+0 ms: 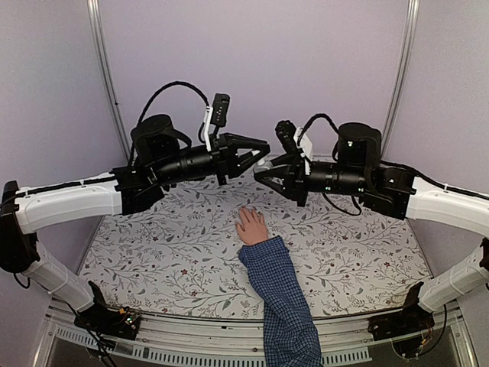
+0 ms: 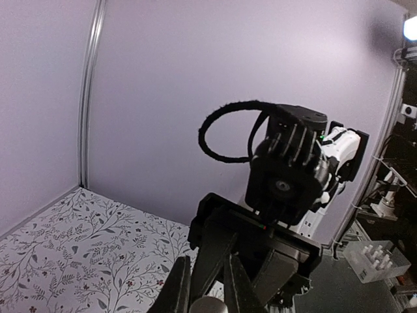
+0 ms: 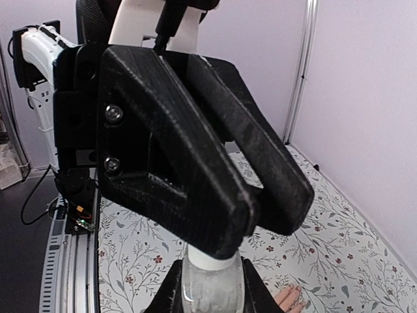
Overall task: Paint the nails
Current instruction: Screw the nail polish bottle.
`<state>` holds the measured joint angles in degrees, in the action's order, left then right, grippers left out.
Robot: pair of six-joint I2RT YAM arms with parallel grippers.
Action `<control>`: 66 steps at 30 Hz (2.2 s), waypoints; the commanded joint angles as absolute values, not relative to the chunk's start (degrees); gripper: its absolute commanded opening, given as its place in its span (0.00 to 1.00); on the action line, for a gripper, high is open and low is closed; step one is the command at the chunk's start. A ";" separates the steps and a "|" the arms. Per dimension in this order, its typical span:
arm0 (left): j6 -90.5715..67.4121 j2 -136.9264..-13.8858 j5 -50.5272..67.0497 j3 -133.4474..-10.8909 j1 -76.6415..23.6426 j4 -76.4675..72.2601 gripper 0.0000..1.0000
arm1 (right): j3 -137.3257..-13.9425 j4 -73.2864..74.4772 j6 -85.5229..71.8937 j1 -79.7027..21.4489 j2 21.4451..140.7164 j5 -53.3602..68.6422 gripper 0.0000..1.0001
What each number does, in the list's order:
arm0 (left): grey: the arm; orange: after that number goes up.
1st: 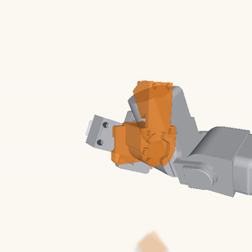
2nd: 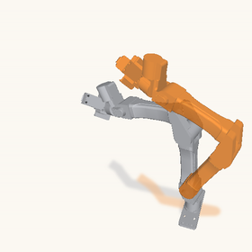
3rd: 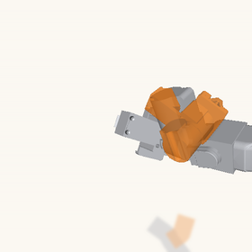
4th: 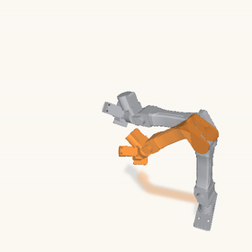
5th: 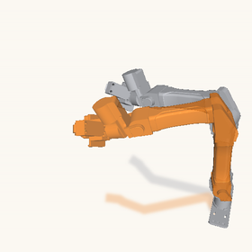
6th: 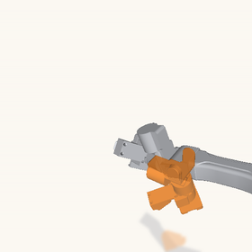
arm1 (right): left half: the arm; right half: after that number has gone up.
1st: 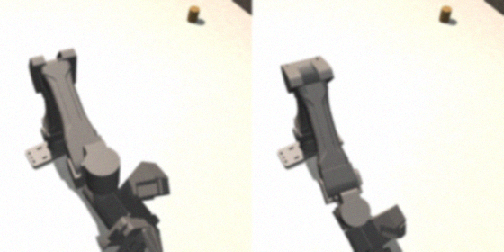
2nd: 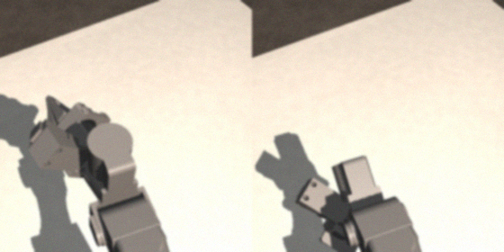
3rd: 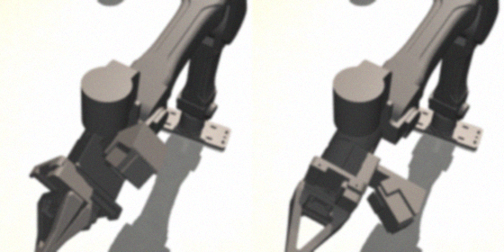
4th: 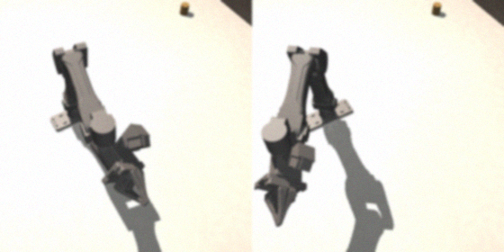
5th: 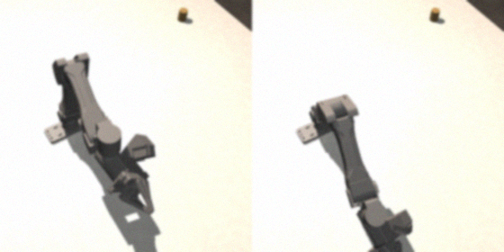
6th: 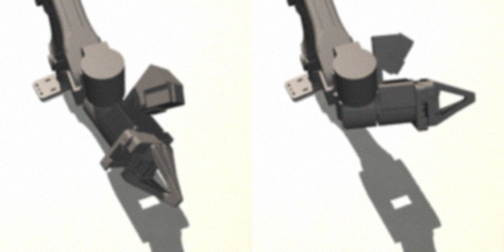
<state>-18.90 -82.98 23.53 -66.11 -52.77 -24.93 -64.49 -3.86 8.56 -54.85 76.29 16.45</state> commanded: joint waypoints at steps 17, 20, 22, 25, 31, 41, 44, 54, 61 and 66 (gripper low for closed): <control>-14.90 -86.73 52.73 -66.76 -53.31 -23.63 0.00 | -73.73 -9.51 7.03 -55.39 76.34 64.35 0.00; -14.35 -87.41 54.57 -67.27 -53.60 -23.88 0.00 | -75.19 -10.41 5.56 -55.37 77.38 68.83 0.00; -14.08 -87.74 55.52 -67.63 -53.77 -23.70 0.00 | -75.93 -10.82 4.67 -55.37 77.81 70.61 0.00; -13.73 -88.04 55.98 -68.13 -53.71 -23.19 0.00 | -76.49 -10.99 3.73 -55.37 78.21 71.75 0.00; -12.81 -87.27 54.49 -68.05 -53.66 -22.23 0.00 | -74.71 -10.73 4.22 -55.37 77.79 69.39 0.00; -12.43 -84.08 51.19 -68.11 -52.06 -20.49 0.21 | -72.90 -10.70 4.23 -54.64 76.92 65.75 0.00; -12.07 -81.91 49.38 -67.42 -51.36 -20.13 0.29 | -72.38 -10.42 4.20 -54.46 76.62 63.37 0.00; -14.17 -73.03 38.29 -61.30 -49.79 -24.53 0.50 | -72.39 -7.30 4.59 -54.15 76.77 49.89 0.00; -14.79 -69.32 21.54 -58.89 -49.79 -22.60 0.56 | -72.20 -5.37 4.69 -54.11 75.97 36.26 0.00; -15.89 -69.53 17.48 -58.46 -49.93 -23.27 0.56 | -71.95 -2.94 4.96 -54.15 76.04 22.99 0.00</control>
<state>-14.57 -69.87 24.03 -59.29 -50.24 -23.44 -71.50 -4.60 4.32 -54.00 77.52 35.99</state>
